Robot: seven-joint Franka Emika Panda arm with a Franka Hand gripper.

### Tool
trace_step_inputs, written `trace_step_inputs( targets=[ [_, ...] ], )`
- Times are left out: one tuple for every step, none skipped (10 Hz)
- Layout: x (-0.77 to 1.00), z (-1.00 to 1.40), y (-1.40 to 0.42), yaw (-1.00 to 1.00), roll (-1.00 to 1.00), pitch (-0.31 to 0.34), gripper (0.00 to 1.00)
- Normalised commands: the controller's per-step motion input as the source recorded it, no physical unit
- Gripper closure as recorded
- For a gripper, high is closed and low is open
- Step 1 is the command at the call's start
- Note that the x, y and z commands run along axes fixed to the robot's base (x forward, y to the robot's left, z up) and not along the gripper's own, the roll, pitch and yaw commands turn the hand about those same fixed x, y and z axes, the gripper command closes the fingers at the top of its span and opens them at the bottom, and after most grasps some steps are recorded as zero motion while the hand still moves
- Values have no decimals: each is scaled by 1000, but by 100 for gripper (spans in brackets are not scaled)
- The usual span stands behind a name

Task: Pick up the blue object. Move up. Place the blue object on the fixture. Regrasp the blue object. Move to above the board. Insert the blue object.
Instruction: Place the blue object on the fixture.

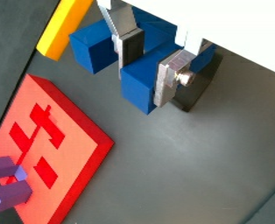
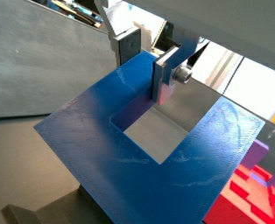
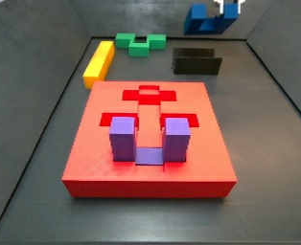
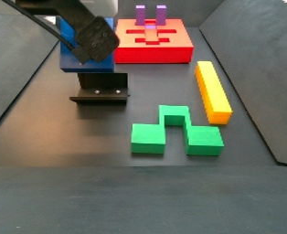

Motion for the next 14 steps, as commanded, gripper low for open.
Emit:
trace_step_inputs(
  targets=[
    [49,-189,-11,-83,-229,-329,100],
    [134,-229,0,0,-334,-94,100],
    [66,-320,0,0,-171,-280,100],
    [131,-340,0,0,0,-89,100],
    [0,-334,0,0,54,0,100],
    [0,-306,-23,0,123,0,100],
    [0,-129,-131,0,234,94,100],
    [0,0,-137,0,371,297,100],
    [0,0,-137,0,417,337,100],
    [0,-71,-6,0,180,109,100],
    [-29,-200,-14,0,154,0,100],
    [0,-289,0,0,-11,-154,100],
    [0,-337,0,0,-103,-320,100],
    [0,-160,0,0,-146,-177,100]
  ],
)
